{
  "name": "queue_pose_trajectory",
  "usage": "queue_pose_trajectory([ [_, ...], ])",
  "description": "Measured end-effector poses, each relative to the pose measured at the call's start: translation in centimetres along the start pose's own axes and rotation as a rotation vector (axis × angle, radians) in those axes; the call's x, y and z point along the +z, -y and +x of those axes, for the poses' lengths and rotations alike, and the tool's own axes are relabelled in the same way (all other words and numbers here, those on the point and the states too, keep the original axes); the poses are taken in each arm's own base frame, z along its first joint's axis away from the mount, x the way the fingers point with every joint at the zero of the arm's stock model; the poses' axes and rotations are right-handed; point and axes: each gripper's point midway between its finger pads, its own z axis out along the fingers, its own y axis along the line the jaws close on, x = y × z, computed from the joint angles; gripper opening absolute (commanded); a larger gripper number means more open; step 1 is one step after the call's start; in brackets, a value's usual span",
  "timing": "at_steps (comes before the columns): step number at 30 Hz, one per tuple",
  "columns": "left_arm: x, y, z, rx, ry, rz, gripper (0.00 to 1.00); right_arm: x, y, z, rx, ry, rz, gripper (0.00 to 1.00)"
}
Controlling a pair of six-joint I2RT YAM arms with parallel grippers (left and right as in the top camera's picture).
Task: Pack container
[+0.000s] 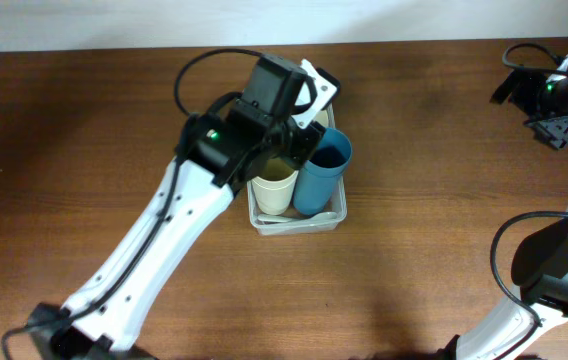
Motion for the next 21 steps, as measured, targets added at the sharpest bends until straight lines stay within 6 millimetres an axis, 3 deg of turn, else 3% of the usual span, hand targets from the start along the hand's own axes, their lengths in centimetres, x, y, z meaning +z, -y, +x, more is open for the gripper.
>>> queue_pose_trajectory([
  [4,-3.2,-2.2,0.1,-0.032,0.015,-0.117,0.55,0.0,0.0,0.0,0.000,0.000,0.000,0.99],
  [8,-8.4,-6.8,2.2,-0.161,0.004,-0.269,0.57,0.0,0.0,0.0,0.000,0.000,0.000,0.99],
  [11,-12.6,-10.8,5.4,-0.300,-0.031,-0.385,0.73,0.0,0.0,0.0,0.001,0.000,0.000,0.99],
  [12,-14.2,-12.1,6.7,-0.359,-0.043,-0.426,1.00,0.0,0.0,0.0,0.000,0.000,0.000,0.99],
  [16,-18.9,-15.1,11.1,-0.517,-0.086,-0.552,1.00,0.0,0.0,0.0,0.000,0.000,0.000,0.99],
  [21,-21.6,-16.9,14.0,-0.628,-0.117,-0.635,1.00,0.0,0.0,0.0,0.000,0.000,0.000,0.99],
])
